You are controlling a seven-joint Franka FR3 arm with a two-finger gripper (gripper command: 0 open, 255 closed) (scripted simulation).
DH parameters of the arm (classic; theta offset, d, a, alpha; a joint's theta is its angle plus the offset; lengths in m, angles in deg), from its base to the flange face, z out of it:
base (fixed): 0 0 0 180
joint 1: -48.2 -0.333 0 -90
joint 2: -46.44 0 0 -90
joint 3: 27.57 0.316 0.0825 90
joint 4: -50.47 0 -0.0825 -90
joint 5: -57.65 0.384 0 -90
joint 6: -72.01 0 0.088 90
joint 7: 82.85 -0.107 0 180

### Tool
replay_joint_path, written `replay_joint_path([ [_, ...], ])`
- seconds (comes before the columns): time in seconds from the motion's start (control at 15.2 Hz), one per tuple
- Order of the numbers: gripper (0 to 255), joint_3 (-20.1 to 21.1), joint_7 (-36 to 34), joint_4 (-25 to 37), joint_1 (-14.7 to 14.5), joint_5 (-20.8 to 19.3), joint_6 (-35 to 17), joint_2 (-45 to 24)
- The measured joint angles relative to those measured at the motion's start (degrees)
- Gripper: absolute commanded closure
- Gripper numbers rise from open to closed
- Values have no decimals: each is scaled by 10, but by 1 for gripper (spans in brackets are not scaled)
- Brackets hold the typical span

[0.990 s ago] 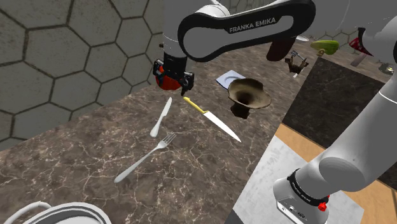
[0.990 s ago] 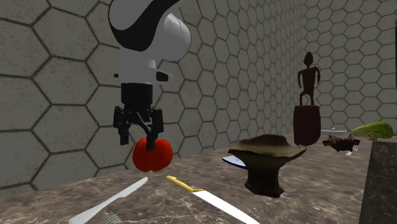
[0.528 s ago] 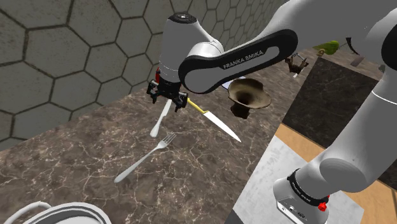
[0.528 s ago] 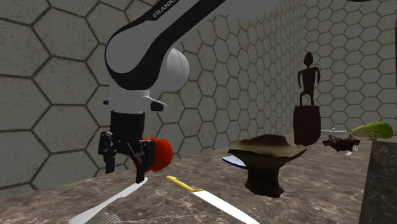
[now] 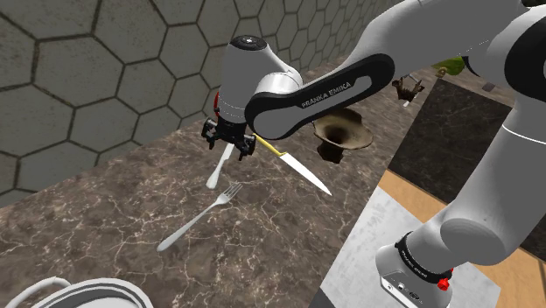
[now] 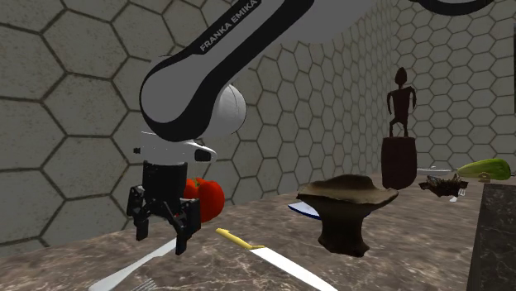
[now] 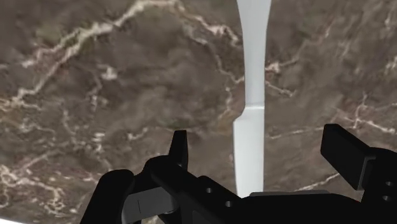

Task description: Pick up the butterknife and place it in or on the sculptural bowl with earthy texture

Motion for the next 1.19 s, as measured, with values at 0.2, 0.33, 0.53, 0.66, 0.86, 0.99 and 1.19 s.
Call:
replay_joint_path([
  [0.2, 0, 0, 0, 0, 0, -1, -1, -1],
  [0.33, 255, 0, 0, 0, 0, -1, -1, -1],
  [0.53, 255, 0, 0, 0, 0, -1, -1, -1],
  [0.66, 255, 0, 0, 0, 0, -1, -1, -1],
  [0.86, 255, 0, 0, 0, 0, -1, -1, -1],
  [0.99, 255, 0, 0, 0, 0, -1, -1, -1],
  [1.19, 255, 4, 6, 5, 3, 9, 11, 8],
])
